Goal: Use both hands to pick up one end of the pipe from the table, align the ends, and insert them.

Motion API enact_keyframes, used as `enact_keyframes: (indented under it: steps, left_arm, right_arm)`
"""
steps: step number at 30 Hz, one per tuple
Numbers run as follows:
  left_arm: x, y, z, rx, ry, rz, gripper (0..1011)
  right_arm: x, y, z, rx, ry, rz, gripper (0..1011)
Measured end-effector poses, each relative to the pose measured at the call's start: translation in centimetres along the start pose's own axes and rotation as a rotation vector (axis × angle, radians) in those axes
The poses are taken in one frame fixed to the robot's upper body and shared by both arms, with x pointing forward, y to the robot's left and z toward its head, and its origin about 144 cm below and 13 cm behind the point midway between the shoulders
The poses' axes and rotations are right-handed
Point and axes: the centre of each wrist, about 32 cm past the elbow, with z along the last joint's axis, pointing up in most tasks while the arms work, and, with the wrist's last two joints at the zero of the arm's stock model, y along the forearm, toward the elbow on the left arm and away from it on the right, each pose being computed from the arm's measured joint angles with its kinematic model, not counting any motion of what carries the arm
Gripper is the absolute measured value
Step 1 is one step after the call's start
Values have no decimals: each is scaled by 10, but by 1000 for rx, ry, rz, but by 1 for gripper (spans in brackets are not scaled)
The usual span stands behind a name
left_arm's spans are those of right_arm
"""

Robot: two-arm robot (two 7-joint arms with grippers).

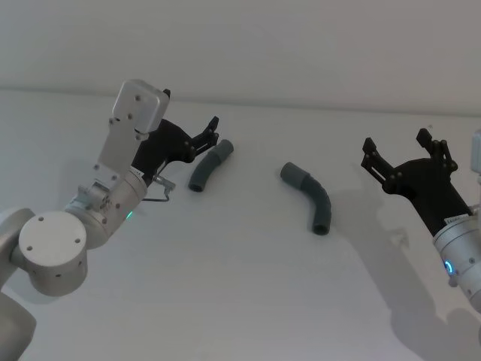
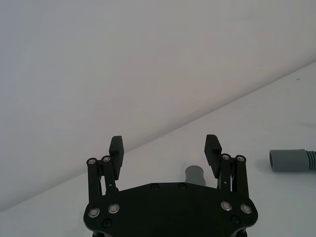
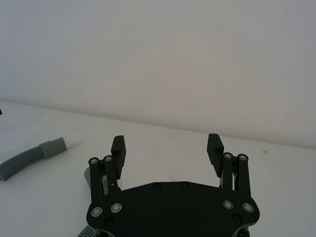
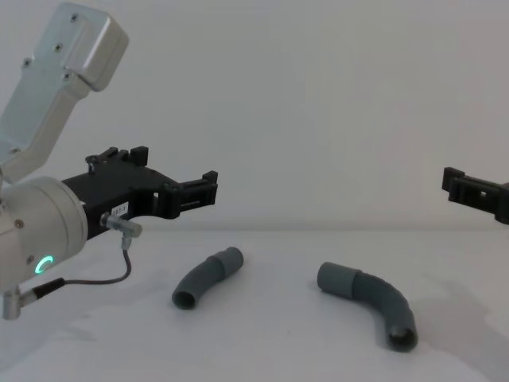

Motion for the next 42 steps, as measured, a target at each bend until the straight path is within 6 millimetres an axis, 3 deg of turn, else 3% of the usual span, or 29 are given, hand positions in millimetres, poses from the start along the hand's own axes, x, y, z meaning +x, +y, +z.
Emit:
enact_keyframes:
  steps: [42]
  left_arm:
    - [0, -3, 1, 8, 6, -7, 1000]
  right_arm:
    - [0, 0, 1, -9, -2, 0, 1004]
